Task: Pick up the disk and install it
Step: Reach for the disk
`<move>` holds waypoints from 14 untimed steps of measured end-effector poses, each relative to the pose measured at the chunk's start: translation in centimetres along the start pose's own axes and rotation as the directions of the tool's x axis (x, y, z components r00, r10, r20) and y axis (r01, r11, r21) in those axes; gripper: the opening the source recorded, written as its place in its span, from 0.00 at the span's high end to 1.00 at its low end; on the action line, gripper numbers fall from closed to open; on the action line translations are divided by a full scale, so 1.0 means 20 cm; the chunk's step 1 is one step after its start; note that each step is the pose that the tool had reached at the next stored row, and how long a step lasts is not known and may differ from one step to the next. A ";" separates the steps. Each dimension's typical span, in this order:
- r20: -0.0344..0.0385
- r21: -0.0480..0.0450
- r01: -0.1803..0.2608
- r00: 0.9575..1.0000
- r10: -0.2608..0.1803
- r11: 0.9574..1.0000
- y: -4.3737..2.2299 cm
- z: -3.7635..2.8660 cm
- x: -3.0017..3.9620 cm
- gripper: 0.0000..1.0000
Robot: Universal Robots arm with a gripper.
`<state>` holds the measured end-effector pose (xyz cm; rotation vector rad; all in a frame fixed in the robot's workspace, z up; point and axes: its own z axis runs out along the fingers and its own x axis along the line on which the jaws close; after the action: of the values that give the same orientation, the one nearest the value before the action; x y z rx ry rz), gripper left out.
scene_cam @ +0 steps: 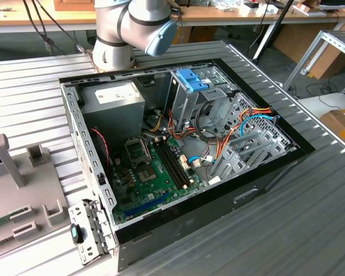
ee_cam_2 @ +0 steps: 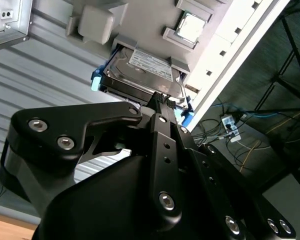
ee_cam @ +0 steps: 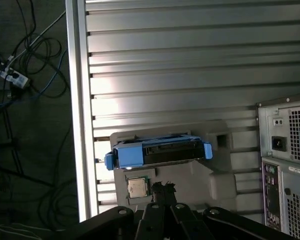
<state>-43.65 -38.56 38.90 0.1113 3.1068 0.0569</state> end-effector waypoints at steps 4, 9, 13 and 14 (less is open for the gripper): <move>0.000 0.000 0.004 1.000 -0.004 1.000 -0.002 0.002 0.030 0.89; -0.001 0.000 0.029 1.000 -0.029 1.000 -0.002 0.004 0.031 0.89; -0.004 -0.002 0.114 0.993 -0.114 0.994 -0.002 0.009 0.031 0.89; -0.004 -0.002 0.114 0.993 -0.114 0.994 0.004 0.009 0.031 0.89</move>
<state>-44.26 -38.43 38.71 -0.0661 3.1103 0.0564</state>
